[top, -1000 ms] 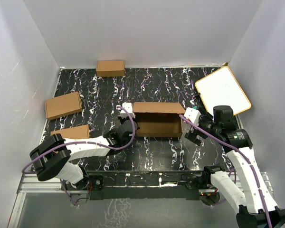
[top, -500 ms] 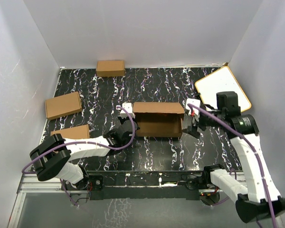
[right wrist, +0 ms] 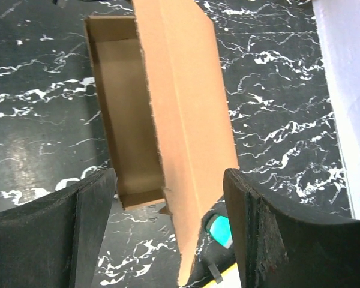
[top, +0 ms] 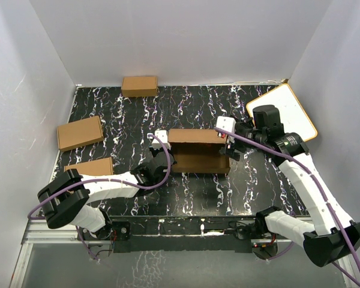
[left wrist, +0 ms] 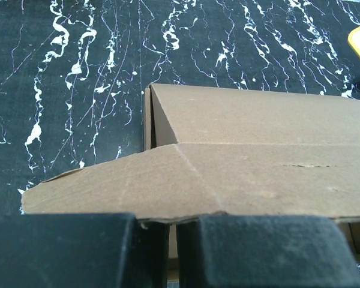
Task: Fold the paper box
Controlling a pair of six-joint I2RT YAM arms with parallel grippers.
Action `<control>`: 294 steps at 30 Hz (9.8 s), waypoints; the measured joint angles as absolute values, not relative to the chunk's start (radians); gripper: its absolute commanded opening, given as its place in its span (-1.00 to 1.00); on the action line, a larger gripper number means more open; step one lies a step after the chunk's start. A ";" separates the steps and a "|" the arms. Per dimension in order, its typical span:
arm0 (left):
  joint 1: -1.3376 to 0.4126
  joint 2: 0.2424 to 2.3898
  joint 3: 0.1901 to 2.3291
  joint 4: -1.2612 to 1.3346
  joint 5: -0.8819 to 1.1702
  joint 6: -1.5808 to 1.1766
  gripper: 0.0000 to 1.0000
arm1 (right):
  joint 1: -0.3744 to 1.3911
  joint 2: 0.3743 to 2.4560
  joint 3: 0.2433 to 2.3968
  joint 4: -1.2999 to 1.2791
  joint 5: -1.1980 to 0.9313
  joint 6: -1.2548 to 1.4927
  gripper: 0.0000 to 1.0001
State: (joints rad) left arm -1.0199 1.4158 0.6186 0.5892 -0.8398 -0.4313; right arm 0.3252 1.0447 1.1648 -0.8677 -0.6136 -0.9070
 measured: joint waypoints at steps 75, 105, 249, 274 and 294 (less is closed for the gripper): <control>-0.886 1.037 0.931 -0.008 -0.109 -0.475 0.66 | 0.385 0.949 0.834 -0.763 -0.481 -1.011 -0.68; -0.761 1.257 0.847 0.053 0.163 -0.582 0.36 | 0.368 0.911 0.824 -0.843 -0.612 -0.955 0.33; -0.581 1.068 0.480 0.313 0.237 -0.770 0.94 | -0.179 1.594 0.873 -0.436 -0.845 -0.157 0.18; -0.512 1.234 0.398 0.509 0.360 -0.870 0.94 | -0.258 1.727 0.883 -0.418 -1.051 -0.047 -0.37; -0.480 1.403 0.398 0.716 0.418 -0.979 0.94 | -0.317 1.797 0.920 -0.486 -1.131 -0.051 -0.62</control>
State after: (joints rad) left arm -0.4805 1.4029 0.3981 0.7162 0.4179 -0.9787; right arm -0.3172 1.7969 0.9195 -0.4862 -1.1313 -0.0505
